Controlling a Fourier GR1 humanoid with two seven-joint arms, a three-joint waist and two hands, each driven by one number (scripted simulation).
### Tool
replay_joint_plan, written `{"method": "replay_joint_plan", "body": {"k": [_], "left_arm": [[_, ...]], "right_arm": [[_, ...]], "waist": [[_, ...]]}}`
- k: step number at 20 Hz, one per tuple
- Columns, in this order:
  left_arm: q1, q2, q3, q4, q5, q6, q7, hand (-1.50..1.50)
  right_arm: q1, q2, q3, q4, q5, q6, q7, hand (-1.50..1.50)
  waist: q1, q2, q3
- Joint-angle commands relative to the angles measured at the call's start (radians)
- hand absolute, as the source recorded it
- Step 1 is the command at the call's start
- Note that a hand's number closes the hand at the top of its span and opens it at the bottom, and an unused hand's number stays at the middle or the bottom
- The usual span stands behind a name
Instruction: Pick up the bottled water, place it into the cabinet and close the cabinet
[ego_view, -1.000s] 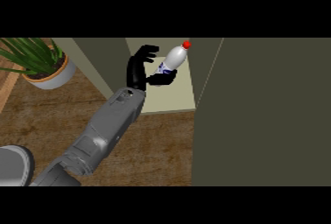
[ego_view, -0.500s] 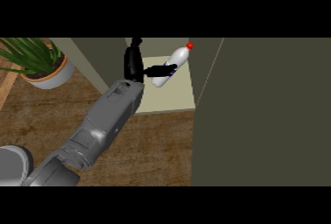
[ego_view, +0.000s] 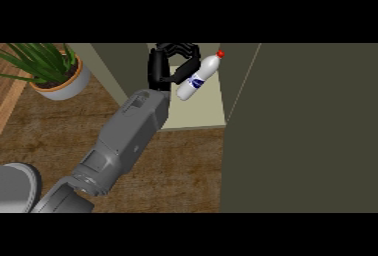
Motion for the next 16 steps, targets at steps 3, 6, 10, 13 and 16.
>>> {"method": "replay_joint_plan", "body": {"k": [3,6,10,13,16], "left_arm": [[0.078,-0.003,-0.057,-0.085,0.062,-0.078,-0.019,1.50],[0.132,-0.003,-0.131,-0.175,0.130,-0.101,0.009,1.50],[0.166,-0.003,-0.213,-0.314,0.198,-0.202,0.110,1.50],[0.304,-0.003,-0.292,-0.418,0.224,-0.266,0.092,-1.50],[0.446,-0.003,-0.376,-0.560,0.274,-0.273,0.094,-1.50]], "right_arm": [[-0.006,-0.007,-0.018,-0.108,-0.049,-0.011,0.082,-1.50],[-0.009,-0.009,0.008,-0.147,-0.012,-0.022,0.116,-1.50],[-0.006,0.000,0.050,-0.154,0.007,-0.034,0.136,-1.50],[0.018,0.006,0.093,-0.171,0.053,-0.052,0.126,-1.50],[0.024,0.011,0.093,-0.147,0.049,-0.066,0.101,-1.50]], "waist": [[0.026,-0.014,0.001],[0.021,-0.015,0.001],[0.032,-0.021,0.000],[0.042,-0.029,-0.001],[0.055,-0.032,0.000]]}}
